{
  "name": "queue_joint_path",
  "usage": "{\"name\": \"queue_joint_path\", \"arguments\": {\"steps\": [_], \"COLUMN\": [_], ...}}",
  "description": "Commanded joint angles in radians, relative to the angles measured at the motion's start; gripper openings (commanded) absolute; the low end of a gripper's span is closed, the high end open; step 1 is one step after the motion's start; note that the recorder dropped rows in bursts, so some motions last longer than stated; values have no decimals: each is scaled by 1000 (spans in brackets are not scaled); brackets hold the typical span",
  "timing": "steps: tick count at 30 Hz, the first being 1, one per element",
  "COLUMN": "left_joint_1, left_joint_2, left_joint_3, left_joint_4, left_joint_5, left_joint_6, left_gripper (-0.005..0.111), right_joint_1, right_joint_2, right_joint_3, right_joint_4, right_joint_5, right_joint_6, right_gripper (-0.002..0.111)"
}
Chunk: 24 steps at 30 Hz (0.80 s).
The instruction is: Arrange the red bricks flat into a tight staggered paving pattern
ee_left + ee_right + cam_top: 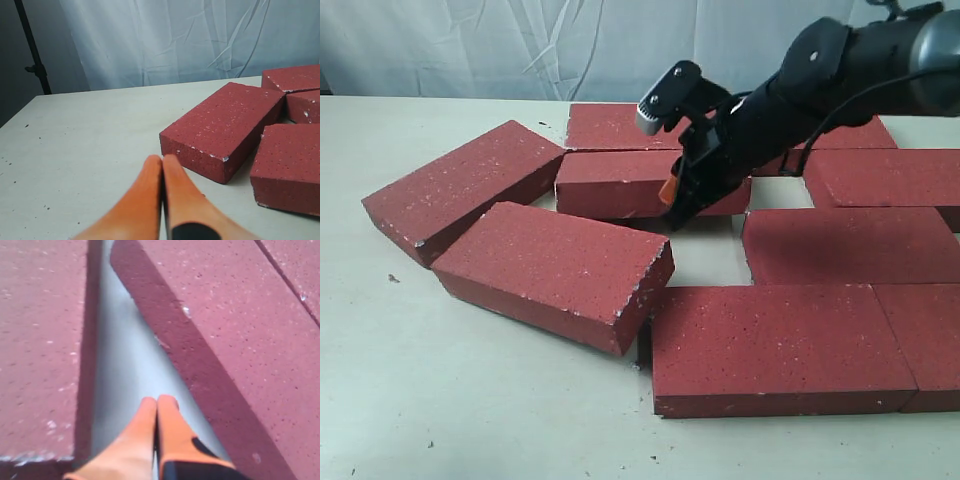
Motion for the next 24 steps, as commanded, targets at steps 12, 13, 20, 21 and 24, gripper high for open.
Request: {"name": "queue_joint_path", "arguments": {"steps": [12,13,20,21,24], "left_joint_1": [-1,-1,-1,-1,-1], "left_joint_2": [-5,-5,-5,-5,-5], "left_joint_3": [5,5,5,5,5], "left_joint_4": [2,2,2,2,2], "left_joint_5": [-3,-3,-3,-3,-3], "left_joint_6": [-2,-2,-2,-2,-2], "left_gripper": [0,0,0,0,0], "right_joint_1": [-43,-43,-27,-20,20], "right_joint_2": [-56,-40,67,74,81], "right_joint_3": [90,90,68,61,60], "right_joint_4": [-131,-133,-120,-118,-120], "right_joint_5": [46,34,-57,-59,-70], "right_joint_6": [116,114,77,77,75], "right_gripper": [-1,-1,-1,-1,-1]}}
